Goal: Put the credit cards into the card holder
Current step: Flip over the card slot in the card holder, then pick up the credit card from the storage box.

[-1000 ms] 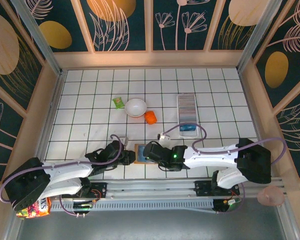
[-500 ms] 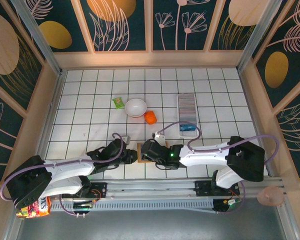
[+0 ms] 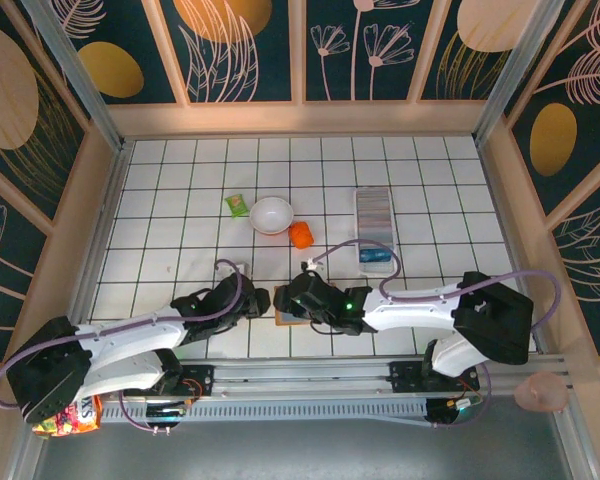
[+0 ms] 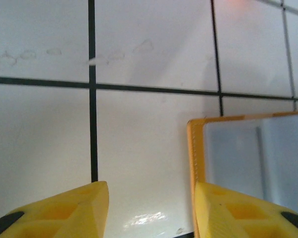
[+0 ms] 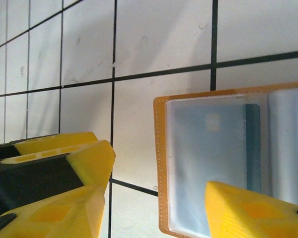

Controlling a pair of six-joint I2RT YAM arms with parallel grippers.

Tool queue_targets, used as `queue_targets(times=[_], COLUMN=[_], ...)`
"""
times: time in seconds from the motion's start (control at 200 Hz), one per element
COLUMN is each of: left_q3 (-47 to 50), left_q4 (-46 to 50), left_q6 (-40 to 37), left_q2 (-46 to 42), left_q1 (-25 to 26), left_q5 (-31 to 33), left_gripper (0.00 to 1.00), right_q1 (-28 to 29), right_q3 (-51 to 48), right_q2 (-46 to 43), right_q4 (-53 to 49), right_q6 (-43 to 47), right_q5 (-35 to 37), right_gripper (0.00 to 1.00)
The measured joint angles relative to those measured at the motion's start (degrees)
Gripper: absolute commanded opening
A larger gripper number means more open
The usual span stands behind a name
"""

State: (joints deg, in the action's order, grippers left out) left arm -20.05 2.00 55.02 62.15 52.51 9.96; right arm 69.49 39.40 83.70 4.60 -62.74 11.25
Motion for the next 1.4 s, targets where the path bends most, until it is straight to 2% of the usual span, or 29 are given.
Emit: queue_targets(times=[0.145, 0.285, 0.39, 0.46, 0.576, 0.616, 0.731, 0.906, 1.001, 1.086, 1.231, 1.396], left_q3=[0.0, -0.1, -1.4, -2.3, -2.7, -2.8, -3.9, -5.7, -5.7, -5.7, -5.8, -5.8], left_q4=[-1.3, -2.4, -2.3, -2.5, -3.4, -3.4, -3.3, -3.5, -3.7, -4.0, -3.9, -3.9], left_q6=[0.2, 0.1, 0.1, 0.2, 0.6, 0.8, 1.1, 2.6, 3.5, 4.1, 4.8, 4.6], left_q2=[-2.2, -2.2, -1.2, -0.8, -0.8, -0.8, -0.8, -0.8, -0.8, -0.8, -0.8, -0.8], left_q1=[0.0, 0.0, 0.0, 0.0, 0.0, 0.0, 0.0, 0.0, 0.0, 0.0, 0.0, 0.0], left_q5=[-0.5, -1.1, -2.0, -2.4, -3.5, -3.8, -3.9, -3.9, -4.1, -4.3, -4.9, -5.0], left_gripper=[0.53, 0.54, 0.55, 0.56, 0.56, 0.56, 0.56, 0.54, 0.54, 0.54, 0.54, 0.54], right_q1=[-0.6, -1.4, -3.2, -4.7, -8.0, -9.5, -18.3, -40.5, -48.3, -51.5, -52.7, -50.2], right_q3=[-0.5, 0.5, 3.1, 4.3, 4.6, 5.0, 7.6, 8.7, 7.9, 5.4, 5.1, 5.2], right_q2=[-4.2, -9.9, -13.4, -16.2, -21.3, -22.7, -24.4, -23.3, -20.2, -17.5, -11.5, -9.3], right_q4=[-0.2, -1.9, -2.2, -2.0, -2.8, -4.4, -11.9, -17.6, -17.7, -15.8, -16.0, -16.4], right_q6=[4.0, 15.5, 30.2, 43.1, 67.2, 74.9, 94.3, 116.3, 124.6, 130.7, 136.6, 138.8], right_q5=[1.9, 6.0, 8.1, 7.7, 4.2, 2.4, -3.5, -10.9, -13.4, -14.2, -15.6, -17.4], right_gripper=[0.51, 0.46, 0.49, 0.53, 0.7, 0.71, 0.71, 0.71, 0.75, 0.77, 0.77, 0.78])
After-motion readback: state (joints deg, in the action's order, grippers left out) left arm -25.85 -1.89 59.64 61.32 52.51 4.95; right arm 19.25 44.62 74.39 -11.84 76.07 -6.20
